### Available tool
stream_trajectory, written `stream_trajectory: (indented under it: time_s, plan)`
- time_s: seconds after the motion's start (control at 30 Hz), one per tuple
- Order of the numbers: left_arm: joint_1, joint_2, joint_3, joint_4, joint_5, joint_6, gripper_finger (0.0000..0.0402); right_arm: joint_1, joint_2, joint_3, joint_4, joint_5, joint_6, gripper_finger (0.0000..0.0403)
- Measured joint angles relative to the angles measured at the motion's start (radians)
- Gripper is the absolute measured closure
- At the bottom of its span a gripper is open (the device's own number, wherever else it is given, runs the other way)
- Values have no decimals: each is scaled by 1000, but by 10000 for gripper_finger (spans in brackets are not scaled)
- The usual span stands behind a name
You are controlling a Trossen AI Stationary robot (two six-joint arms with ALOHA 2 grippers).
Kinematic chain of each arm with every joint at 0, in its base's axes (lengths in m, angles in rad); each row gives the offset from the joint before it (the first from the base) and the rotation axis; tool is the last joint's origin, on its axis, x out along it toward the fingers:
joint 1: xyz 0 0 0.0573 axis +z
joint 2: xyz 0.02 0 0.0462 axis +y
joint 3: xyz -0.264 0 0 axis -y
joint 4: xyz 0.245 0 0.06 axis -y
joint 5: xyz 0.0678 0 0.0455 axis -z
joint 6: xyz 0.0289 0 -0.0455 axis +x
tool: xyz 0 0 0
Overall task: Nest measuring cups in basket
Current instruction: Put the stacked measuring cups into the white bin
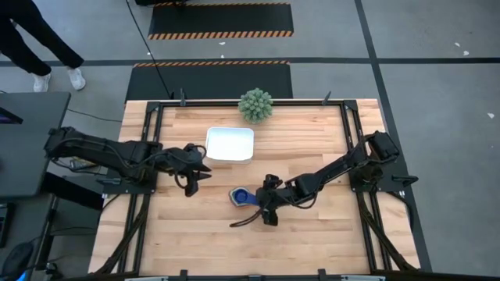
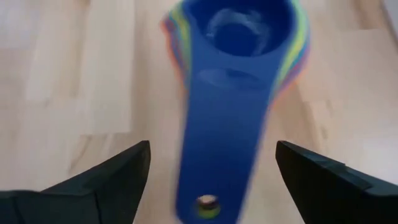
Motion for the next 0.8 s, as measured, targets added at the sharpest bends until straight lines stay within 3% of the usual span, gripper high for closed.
stream_trajectory:
  time_s: [0.37, 0.63, 0.8]
  plan:
    - [-109, 103, -17, 20, -1, -36, 287, -80, -14, -3, -37, -116, -86, 83]
    - [-166, 95, -262, 348, -2, -221, 254, -100, -34, -4, -103, -140, -130, 88]
    - [-189, 121, -306, 435, -54, -249, 250, -126, -34, -4, -118, -155, -165, 90]
